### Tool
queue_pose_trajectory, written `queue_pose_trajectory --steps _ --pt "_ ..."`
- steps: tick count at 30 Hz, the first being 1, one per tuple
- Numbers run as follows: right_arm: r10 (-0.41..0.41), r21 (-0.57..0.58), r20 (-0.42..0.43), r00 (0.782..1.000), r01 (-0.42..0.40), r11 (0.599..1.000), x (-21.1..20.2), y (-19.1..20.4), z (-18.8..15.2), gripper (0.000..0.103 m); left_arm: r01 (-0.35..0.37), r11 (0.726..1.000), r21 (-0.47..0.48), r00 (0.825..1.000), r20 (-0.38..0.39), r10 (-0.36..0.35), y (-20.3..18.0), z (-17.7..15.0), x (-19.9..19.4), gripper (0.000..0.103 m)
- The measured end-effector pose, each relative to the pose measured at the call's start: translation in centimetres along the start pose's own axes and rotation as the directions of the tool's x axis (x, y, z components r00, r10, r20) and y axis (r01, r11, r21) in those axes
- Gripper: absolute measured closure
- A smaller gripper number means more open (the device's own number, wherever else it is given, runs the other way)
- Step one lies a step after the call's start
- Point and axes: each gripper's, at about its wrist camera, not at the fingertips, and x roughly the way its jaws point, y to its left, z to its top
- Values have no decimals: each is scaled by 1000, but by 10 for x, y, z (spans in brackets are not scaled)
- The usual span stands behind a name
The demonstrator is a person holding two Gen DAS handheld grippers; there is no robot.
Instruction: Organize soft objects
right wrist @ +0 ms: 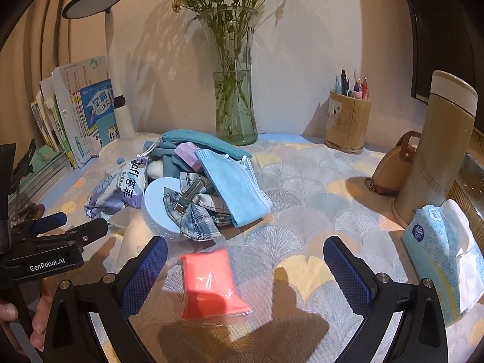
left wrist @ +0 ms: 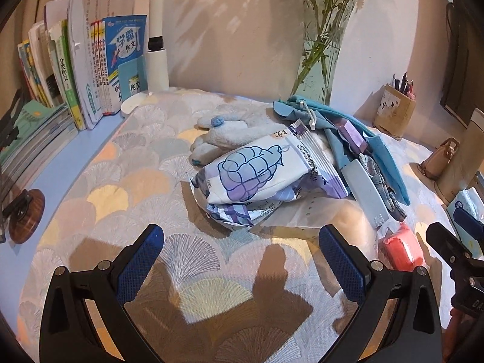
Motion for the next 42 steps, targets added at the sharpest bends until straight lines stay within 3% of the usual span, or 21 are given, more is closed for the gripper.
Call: queue_pose_trajectory --steps 42 --pt "7 -8 -45 999 -7 1000 8 0 -1 0 12 1000 -1 1000 -21 -12 3 -1 6 1"
